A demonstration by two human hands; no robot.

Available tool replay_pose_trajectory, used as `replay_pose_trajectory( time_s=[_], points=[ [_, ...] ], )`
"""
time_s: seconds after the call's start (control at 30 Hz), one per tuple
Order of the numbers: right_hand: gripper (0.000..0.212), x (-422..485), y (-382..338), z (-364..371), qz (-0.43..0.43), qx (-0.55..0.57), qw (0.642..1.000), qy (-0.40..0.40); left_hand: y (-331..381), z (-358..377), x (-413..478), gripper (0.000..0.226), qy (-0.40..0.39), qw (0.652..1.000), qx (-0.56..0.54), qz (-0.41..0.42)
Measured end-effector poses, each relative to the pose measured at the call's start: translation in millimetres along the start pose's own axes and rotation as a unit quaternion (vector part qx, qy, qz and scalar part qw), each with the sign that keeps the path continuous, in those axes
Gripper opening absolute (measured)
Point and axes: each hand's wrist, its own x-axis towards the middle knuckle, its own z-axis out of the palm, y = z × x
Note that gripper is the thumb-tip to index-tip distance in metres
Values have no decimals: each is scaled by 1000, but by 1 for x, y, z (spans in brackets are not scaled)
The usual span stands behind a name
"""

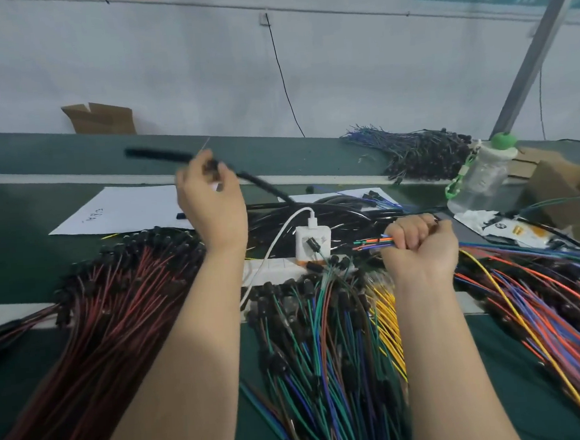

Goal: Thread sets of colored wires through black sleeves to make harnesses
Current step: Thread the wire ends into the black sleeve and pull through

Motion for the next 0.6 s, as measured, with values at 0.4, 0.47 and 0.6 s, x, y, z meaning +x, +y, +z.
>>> replay_pose_trajectory(
  time_s=[0.4, 0.47, 0.6],
  points=[
    [28, -130, -7, -14, 56, -265, 959, -87, 93, -122, -92, 16, -66, 971, -209, -93],
    [15, -152, -13, -29, 28, -310, 945, -101, 83, -144, -109, 15, -65, 956, -230, -169],
    [25, -181, -18, -58, 7, -391, 914, -104, 68, -172, -141, 43, -49, 876, -386, -285]
  ],
)
